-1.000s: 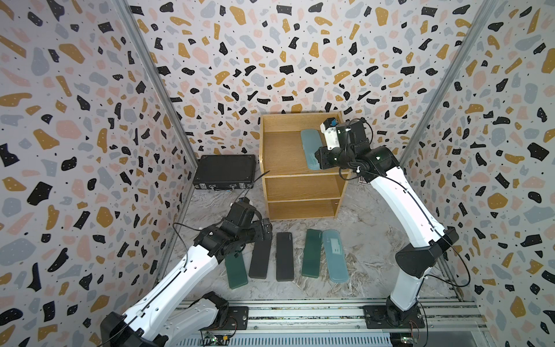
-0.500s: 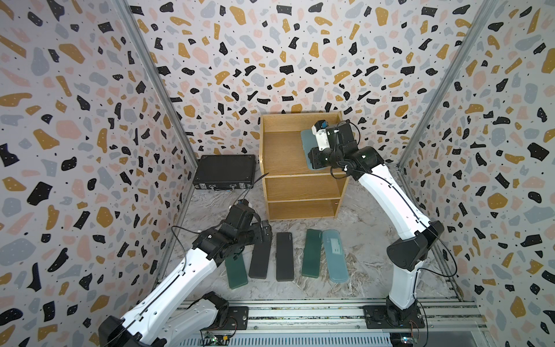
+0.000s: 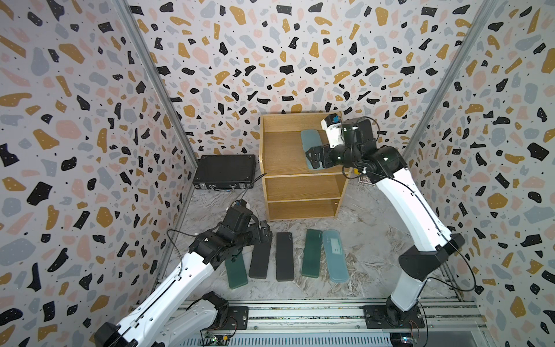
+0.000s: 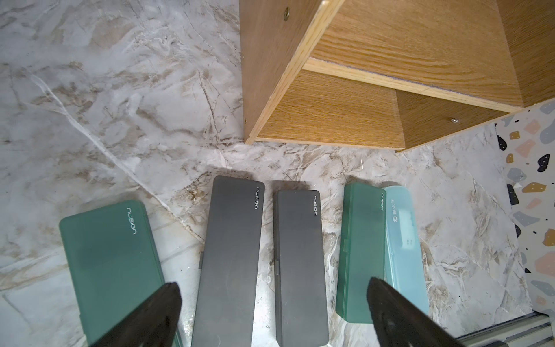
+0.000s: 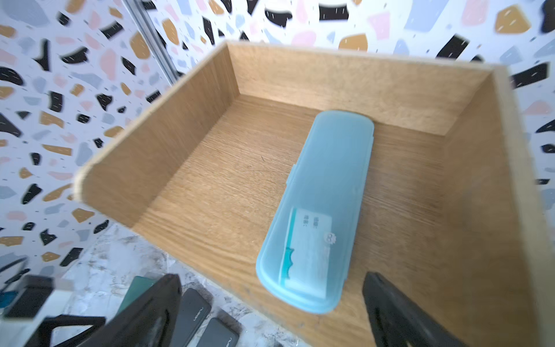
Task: Place the pencil cases on the shelf according to color
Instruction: Place the pencil case on the shelf, then pick up the pencil case from the center of the board.
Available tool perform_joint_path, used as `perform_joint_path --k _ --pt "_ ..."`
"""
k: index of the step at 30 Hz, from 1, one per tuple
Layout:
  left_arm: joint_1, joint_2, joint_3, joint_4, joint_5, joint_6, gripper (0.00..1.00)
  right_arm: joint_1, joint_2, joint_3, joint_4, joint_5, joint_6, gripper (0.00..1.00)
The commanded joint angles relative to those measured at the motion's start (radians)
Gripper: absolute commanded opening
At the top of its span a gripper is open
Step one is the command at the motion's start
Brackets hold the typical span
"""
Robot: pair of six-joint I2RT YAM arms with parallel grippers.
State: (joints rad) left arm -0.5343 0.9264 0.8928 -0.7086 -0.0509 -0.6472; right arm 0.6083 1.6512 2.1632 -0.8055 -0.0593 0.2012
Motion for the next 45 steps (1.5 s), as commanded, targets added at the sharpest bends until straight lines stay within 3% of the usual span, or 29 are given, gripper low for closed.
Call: perform_joint_path --k 1,5,9,17,22,27,35,45 --pt "-0.004 -0.019 -0.003 0.006 -0.002 -0.003 1.00 0.002 -0.237 -0.157 0.053 -0.054 0.011 1.00" --pt "-0.005 -0.028 -0.053 0.043 0.033 -0.017 1.00 0.002 -0.466 -0.440 0.063 -0.029 0.047 1.00" --pt "-0.004 -0.021 -0.094 0.065 0.052 -0.035 1.00 0.003 -0.615 -0.638 -0.042 -0.004 0.113 1.00" --pt "-0.008 -0.020 -0.183 0.114 0.070 -0.063 1.00 0.002 -0.683 -0.976 -0.236 0.132 0.243 1.00" --pt "-0.007 0.001 -0.221 0.147 0.064 -0.068 1.00 0.002 -0.683 -1.179 -0.203 0.109 0.294 1.00" --pt "-0.010 0.048 -0.225 0.156 0.060 -0.062 1.00 0.005 -0.644 -1.291 -0.199 0.122 0.345 1.00" --pt "-0.053 0.095 -0.260 0.214 0.065 -0.084 1.00 0.044 -0.686 -1.477 -0.055 0.019 0.441 1.00" --pt "-0.097 0.155 -0.238 0.240 0.042 -0.093 1.00 0.135 -0.618 -1.505 0.076 0.011 0.526 1.00"
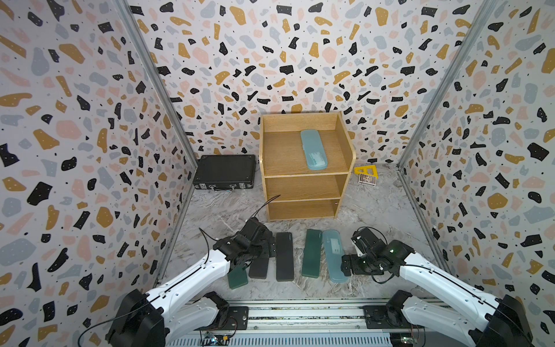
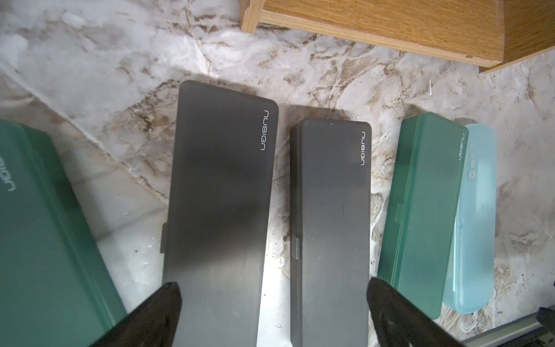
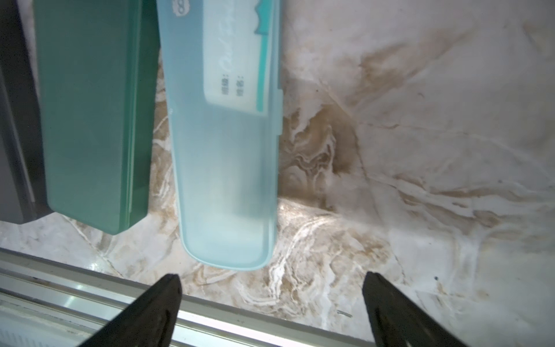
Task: Place the pencil cases on the shelf according to color
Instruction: Pick up the pencil case from the center of the board.
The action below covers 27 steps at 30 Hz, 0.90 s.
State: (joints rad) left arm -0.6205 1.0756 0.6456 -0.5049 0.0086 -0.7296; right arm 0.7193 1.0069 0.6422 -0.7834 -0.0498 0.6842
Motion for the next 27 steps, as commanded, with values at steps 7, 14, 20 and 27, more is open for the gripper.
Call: perform_joint_path --k 7,14,20,27 --pt "-0.027 0.036 0.015 0.038 -0.023 -0.009 1.00 0.091 0.145 0.039 0.124 0.054 0.093 1.00" --pt "-0.031 0.047 0.014 0.044 -0.026 -0.007 1.00 0.143 0.235 0.055 0.129 0.121 0.134 1.00" --pt "-0.033 0.049 0.015 0.043 -0.028 -0.005 1.00 0.190 0.284 0.060 0.156 0.144 0.161 1.00" --pt "-0.035 0.043 0.006 0.047 -0.029 -0.006 1.00 0.232 0.336 0.066 0.180 0.164 0.190 1.00"
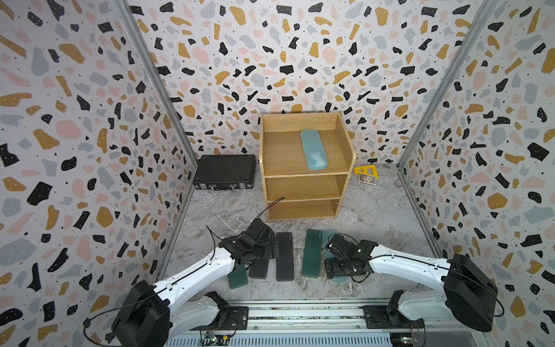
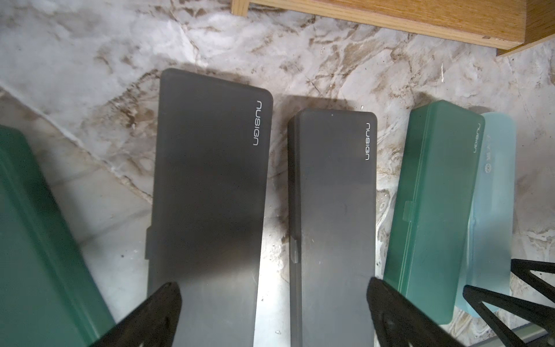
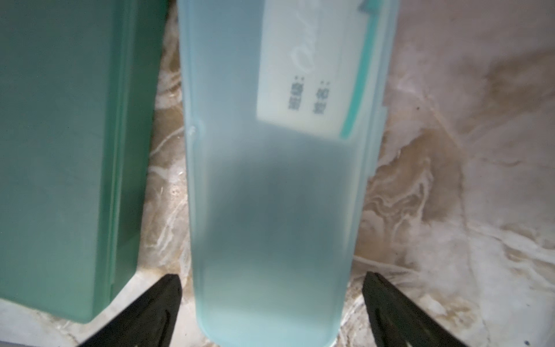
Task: Place the pencil cases on the shelf according to color
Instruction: Pick up the pencil case from the center of the board.
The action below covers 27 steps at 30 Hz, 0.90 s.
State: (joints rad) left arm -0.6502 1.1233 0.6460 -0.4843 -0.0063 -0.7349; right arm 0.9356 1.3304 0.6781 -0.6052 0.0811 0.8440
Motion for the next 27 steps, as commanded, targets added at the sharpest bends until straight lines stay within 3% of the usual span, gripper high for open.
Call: perform_joint_path --k 1,17,27 --pt "-0.005 -0.003 0.006 0.027 -0.015 -0.001 1.00 0.020 0.023 0.029 0.005 0.038 0.032 1.00" --pt "-0.009 -0.025 0.007 0.008 -0.020 -0.001 1.00 0.031 0.035 -0.077 0.044 0.060 0.088 0.99" --pt "-0.011 -0.026 0.006 0.006 -0.021 -0.001 1.00 0.032 -0.010 -0.089 -0.002 0.086 0.080 0.75"
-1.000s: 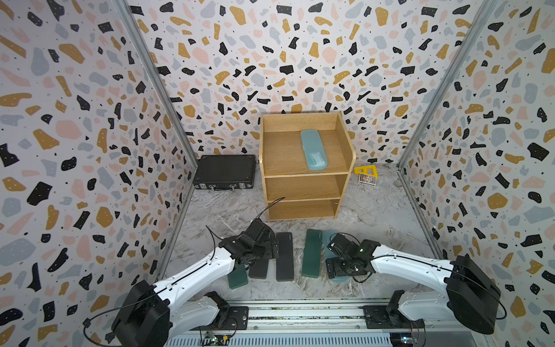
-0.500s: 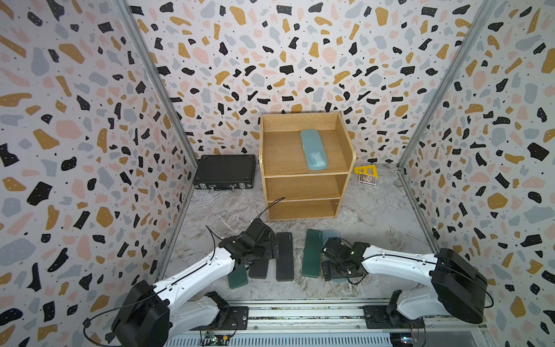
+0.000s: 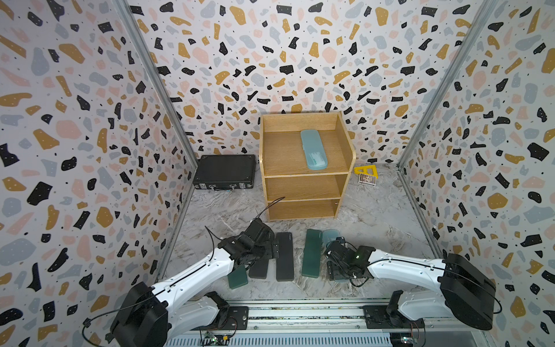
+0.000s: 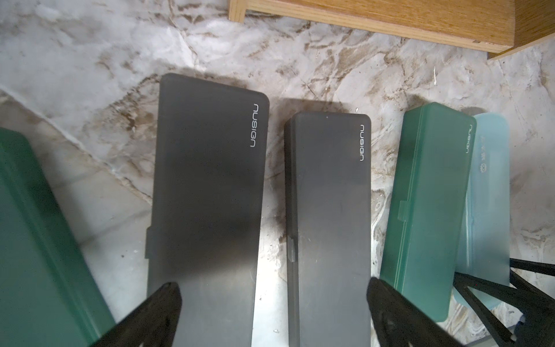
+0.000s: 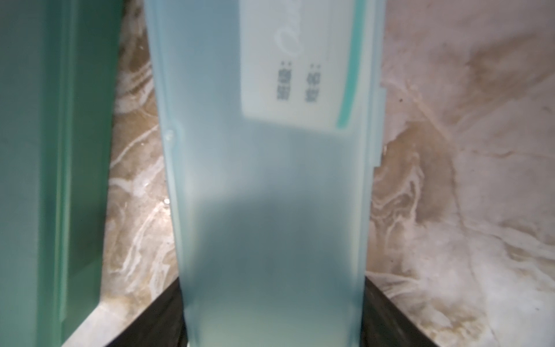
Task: Place the pencil cases on the shelf according to color
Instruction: Pick up the pencil case from the center of the board.
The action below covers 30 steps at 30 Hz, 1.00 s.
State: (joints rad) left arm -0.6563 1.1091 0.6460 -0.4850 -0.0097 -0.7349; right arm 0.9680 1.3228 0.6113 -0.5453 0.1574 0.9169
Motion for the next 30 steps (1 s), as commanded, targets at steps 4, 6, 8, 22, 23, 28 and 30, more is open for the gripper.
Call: perform_joint_path --k 4,6,8,22,23,28,30 --pt "-0.006 -0.013 0.007 0.005 -0.019 -0.002 1.00 0.000 -0.009 -0.019 -0.073 0.013 0.000 0.60" --pt "-0.006 -0.014 0.009 0.001 -0.020 -0.001 1.00 0.000 -0.028 -0.008 -0.099 0.028 -0.002 0.54" --pt "-0.006 -0.015 0.013 -0.003 -0.022 -0.001 1.00 -0.001 -0.055 0.008 -0.133 0.045 -0.009 0.47" --pt "-0.012 -0.035 0.068 -0.041 -0.025 -0.005 1.00 0.000 -0.243 0.209 -0.411 0.099 -0.096 0.31" --pt "-0.012 -0.038 0.079 -0.050 -0.028 -0.004 1.00 0.000 -0.248 0.229 -0.432 0.099 -0.103 0.31" --pt "-0.014 -0.064 0.158 -0.106 -0.057 -0.001 1.00 0.000 -0.250 0.360 -0.543 0.068 -0.158 0.30" --pt "-0.014 -0.066 0.196 -0.133 -0.067 0.002 1.00 0.000 -0.252 0.404 -0.570 0.056 -0.176 0.30"
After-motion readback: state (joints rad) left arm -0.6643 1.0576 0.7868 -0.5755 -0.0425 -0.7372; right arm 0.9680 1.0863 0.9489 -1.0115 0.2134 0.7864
